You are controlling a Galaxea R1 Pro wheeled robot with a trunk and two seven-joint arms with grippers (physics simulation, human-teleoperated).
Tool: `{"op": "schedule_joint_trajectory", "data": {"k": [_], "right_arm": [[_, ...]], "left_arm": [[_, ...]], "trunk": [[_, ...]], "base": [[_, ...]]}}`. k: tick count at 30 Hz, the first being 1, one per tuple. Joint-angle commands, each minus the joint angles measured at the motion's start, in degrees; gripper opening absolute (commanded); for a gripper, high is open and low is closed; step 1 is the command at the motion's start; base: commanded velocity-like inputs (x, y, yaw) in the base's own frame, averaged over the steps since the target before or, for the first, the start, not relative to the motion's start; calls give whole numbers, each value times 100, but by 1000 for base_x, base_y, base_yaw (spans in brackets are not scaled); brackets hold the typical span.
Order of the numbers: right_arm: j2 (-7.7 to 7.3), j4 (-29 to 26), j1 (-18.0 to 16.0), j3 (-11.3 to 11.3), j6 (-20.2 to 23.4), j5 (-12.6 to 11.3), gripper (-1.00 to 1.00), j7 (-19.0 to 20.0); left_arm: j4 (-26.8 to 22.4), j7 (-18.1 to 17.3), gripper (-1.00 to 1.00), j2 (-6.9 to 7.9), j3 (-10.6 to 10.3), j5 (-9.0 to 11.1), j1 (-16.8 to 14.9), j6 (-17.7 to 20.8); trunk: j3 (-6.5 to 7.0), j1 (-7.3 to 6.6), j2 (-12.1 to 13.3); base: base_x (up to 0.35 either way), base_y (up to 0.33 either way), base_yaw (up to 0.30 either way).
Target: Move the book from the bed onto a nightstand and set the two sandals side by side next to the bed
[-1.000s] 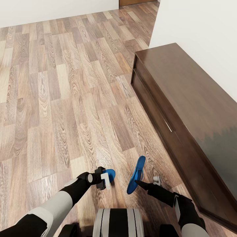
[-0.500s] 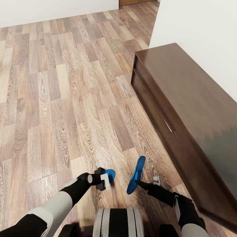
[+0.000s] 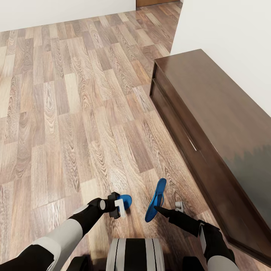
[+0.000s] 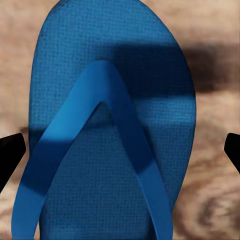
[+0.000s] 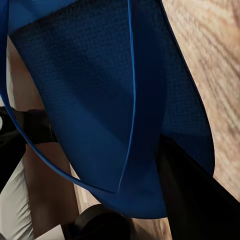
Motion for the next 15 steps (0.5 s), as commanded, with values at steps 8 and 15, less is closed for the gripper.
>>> {"op": "schedule_joint_trajectory", "data": {"k": [8,15], "right_arm": [[9,-11,-7,-39,82,50,-100,51],[1,-11,-7,-39,86,50,-100,51]], "left_arm": [[-7,-14,-100,6,-6,-57,-2,-55],[-7,-14,-100,-5,-7,-57,-2,-74]], "trunk": [[-3,-1,-1],[-3,-1,-1]], "base": [[0,0,0],[0,0,0]]}}
